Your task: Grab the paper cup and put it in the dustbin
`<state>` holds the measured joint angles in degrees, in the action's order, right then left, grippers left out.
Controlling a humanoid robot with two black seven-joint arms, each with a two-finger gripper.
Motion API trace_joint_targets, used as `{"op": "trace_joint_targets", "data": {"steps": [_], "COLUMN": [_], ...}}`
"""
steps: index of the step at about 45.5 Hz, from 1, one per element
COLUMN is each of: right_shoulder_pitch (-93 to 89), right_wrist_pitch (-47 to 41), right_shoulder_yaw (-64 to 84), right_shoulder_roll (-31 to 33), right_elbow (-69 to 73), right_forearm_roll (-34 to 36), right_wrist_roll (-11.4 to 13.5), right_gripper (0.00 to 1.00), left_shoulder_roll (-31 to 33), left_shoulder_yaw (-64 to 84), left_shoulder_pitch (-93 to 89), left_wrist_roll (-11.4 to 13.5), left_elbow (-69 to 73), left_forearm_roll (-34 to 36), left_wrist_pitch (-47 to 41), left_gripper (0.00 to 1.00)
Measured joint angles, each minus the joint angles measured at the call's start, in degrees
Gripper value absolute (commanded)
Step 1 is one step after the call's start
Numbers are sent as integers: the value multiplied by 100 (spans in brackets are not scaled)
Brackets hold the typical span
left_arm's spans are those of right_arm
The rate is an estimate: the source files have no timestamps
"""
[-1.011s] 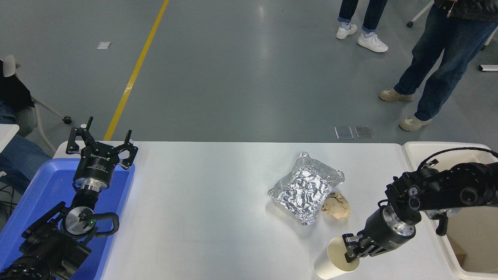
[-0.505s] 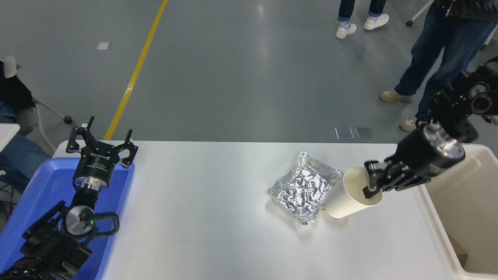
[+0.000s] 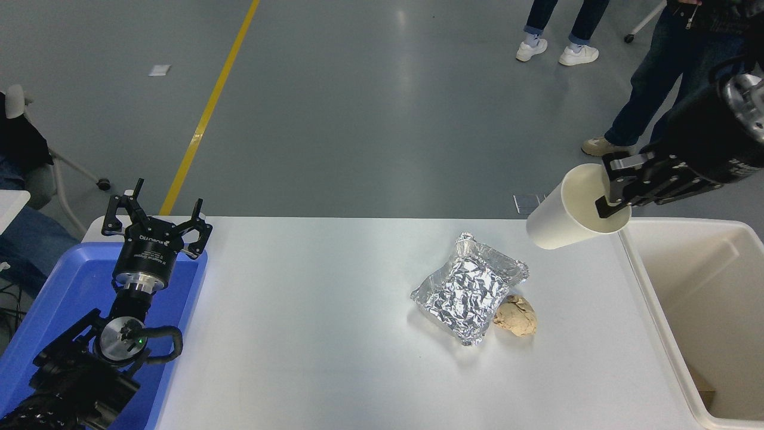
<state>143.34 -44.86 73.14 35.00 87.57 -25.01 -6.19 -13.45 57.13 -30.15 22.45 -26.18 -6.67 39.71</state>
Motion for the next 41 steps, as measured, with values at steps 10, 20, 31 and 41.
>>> {"op": "trace_joint_targets", "data": {"steps": [10, 20, 31, 41], "right_shoulder_pitch": [-1168, -3612, -6413, -8224], "right_wrist_pitch": [-10, 799, 1846, 2472], "right_shoulder_yaw": [-350, -1268, -2660, -3805], "right_shoulder_roll": [1199, 1741, 1459, 821], "right_elbow": [-1169, -2864, -4519, -5691], "right_forearm_roll": [-1699, -2537, -2745, -2783], "right_wrist_roll": [-42, -108, -106, 55], "right_gripper": [0, 0, 0, 0], "left_shoulder_roll": [1, 1, 1, 0], "left_shoulder_yaw": [4, 7, 5, 5], "left_shoulder_pitch": [0, 2, 1, 0], "left_wrist_roll": [2, 4, 4, 4], "left_elbow": [-1, -2, -1, -1], "left_forearm_roll": [0, 0, 0, -1], "left_wrist_pitch": [-6, -7, -7, -7], "left_gripper": [100, 100, 100, 100]}}
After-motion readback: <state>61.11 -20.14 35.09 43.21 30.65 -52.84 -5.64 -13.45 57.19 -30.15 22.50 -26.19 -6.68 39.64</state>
